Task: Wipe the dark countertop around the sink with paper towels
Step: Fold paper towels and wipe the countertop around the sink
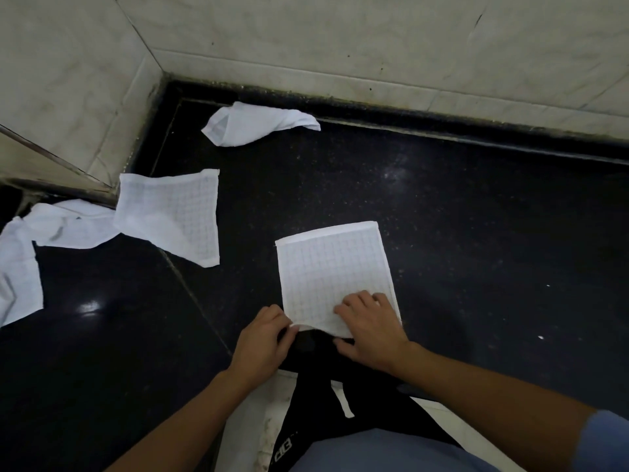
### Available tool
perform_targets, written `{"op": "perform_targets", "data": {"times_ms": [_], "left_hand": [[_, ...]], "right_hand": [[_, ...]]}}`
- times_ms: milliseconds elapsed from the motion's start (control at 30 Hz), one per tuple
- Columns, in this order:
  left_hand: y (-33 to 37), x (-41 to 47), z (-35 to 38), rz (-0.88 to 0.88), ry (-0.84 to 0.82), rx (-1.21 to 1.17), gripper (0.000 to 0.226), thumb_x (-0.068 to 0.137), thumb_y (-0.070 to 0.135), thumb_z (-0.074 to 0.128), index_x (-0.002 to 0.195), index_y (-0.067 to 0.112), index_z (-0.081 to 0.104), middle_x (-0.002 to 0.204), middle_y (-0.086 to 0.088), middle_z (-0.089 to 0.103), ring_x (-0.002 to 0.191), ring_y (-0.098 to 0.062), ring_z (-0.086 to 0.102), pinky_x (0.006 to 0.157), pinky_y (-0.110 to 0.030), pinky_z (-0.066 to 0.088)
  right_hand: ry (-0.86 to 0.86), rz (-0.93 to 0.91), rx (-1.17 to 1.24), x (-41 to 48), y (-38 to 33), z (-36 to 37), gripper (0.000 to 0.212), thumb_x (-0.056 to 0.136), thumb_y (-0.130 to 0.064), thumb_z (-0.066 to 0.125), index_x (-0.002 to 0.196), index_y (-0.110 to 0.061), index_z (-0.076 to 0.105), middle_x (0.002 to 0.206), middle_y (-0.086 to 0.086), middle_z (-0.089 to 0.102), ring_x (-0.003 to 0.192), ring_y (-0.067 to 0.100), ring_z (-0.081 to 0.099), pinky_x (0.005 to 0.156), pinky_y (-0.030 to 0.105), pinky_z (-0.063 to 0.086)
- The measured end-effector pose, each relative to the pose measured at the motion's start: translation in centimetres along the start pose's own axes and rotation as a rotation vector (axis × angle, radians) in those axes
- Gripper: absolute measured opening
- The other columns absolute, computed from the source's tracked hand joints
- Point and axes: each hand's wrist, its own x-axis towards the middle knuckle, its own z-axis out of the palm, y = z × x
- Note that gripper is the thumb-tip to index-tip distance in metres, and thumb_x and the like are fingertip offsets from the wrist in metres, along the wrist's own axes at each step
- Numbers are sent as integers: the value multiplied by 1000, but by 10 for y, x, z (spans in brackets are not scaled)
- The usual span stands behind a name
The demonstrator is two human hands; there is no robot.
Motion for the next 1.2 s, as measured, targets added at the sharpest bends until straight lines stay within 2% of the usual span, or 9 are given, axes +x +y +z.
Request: {"op": "perform_targets", "data": {"times_ms": [133, 200, 300, 400, 533, 733, 1000, 1067, 1200], "left_hand": [[-6, 6, -12, -114, 70, -168, 23, 93, 26, 57, 73, 16, 58, 79, 8, 50, 74, -7, 51, 64, -22, 44], [-10, 9, -18, -169, 90, -209, 22, 92, 21, 60, 72, 13, 59, 77, 6, 53, 71, -9, 53, 64, -24, 44], [-12, 18, -29, -269, 114, -300, 17, 90, 18, 62, 75, 9, 65, 78, 1, 59, 71, -13, 58, 66, -29, 49], [-10, 37, -44, -386, 91, -406, 15, 90, 20, 63, 81, 9, 69, 79, -2, 67, 77, -18, 64, 73, -33, 52], [-6, 80, -53, -477, 116, -509, 12, 89, 20, 64, 85, 10, 70, 80, -2, 70, 78, -17, 67, 79, -35, 56], [-8, 136, -53, -586, 138, -435, 12, 89, 21, 63, 78, 17, 65, 77, -4, 68, 74, -20, 67, 81, -42, 57], [-13, 161, -43, -606, 95, -228, 16, 85, 27, 69, 78, 13, 63, 79, -6, 66, 77, -21, 65, 80, -39, 55], [-6, 156, -47, -573, 167, -134, 15, 85, 28, 68, 86, 16, 60, 84, -3, 63, 80, -18, 61, 75, -33, 50], [13, 130, -41, -247, 179, 4, 9, 87, 24, 63, 89, 16, 60, 79, 2, 58, 72, -16, 55, 65, -30, 44]], "right_hand": [[19, 0, -7, -1, 3, 9, 13, 68, -28, 58, 78, -21, 61, 78, -2, 59, 71, 20, 56, 63, 34, 44], [34, 26, 35, -9, 18, 9, 14, 70, -27, 48, 75, -23, 61, 73, -4, 58, 67, 19, 57, 61, 33, 42], [-11, 147, 223, -15, 48, -7, 14, 82, -23, 53, 85, -23, 67, 82, -5, 65, 76, 20, 63, 67, 32, 43], [-136, 291, 385, -2, 76, -33, 15, 91, -27, 57, 99, -22, 69, 93, -5, 68, 85, 19, 64, 74, 33, 49], [-89, 470, 617, 40, 102, -56, 17, 90, -27, 63, 78, -15, 67, 76, 1, 66, 74, 21, 63, 68, 37, 49], [-94, 666, 583, 79, 112, -50, 15, 88, -35, 64, 85, -22, 69, 84, 2, 70, 82, 22, 65, 71, 32, 51], [-146, 754, 328, 88, 106, -51, 27, 89, -44, 58, 106, -23, 64, 104, 4, 65, 93, 26, 62, 68, 30, 42], [-56, 685, 218, 81, 100, -56, 28, 91, -39, 57, 112, -21, 59, 108, 4, 62, 96, 25, 61, 71, 32, 45], [74, 405, 311, 75, 62, -50, 17, 92, -28, 54, 105, -20, 61, 104, -1, 61, 90, 22, 62, 72, 32, 49]]}}
